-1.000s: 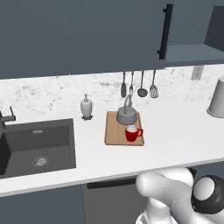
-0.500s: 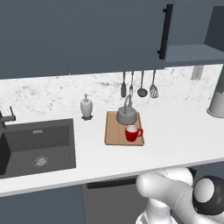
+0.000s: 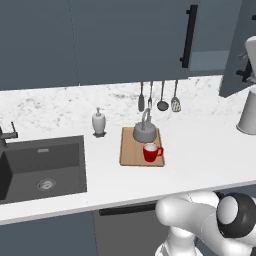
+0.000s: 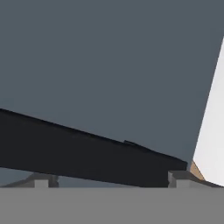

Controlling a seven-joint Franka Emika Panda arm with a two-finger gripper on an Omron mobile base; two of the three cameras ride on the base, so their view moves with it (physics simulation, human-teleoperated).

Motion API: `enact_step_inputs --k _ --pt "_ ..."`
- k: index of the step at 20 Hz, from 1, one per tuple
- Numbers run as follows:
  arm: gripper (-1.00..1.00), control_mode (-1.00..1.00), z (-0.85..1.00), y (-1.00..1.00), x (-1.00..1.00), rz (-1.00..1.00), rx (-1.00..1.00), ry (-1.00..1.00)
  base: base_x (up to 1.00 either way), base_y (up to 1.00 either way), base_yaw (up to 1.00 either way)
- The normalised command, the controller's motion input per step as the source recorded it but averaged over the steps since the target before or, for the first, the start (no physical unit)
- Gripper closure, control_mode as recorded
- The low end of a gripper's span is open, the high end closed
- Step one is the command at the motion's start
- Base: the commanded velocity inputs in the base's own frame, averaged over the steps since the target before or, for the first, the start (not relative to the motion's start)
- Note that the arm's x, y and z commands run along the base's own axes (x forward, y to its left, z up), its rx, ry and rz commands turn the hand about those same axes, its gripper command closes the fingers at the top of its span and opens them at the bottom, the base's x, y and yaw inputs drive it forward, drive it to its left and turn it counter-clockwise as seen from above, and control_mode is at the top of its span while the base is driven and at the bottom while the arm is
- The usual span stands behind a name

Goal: Pick the kettle from the counter and place it on the tray. Then pick the mug from the cabinet and place it on the tray. Then close the cabinet doors.

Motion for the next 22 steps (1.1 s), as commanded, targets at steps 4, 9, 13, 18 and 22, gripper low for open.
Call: enact_step_inputs --k 4,9,13,18,22 --pt "-1.0 -1.0 -0.26 0.25 1.0 0.0 -0.03 0.01 0.0 0.0 0.0" --pt "-1.0 -1.0 -0.29 0.13 0.9 0.0 -0.09 0.01 0.0 0.0 0.0" --pt "-1.0 -1.0 -0.38 0.01 0.91 0.0 -0.12 0.0 0.0 0.0 0.0" --pt "-1.0 -1.0 -0.37 -0.03 0.77 0.0 -0.13 0.0 0.0 0.0 0.0" --pt "-1.0 -1.0 -0.32 -0.1 0.84 0.0 -0.06 0.0 0.0 0.0 0.0"
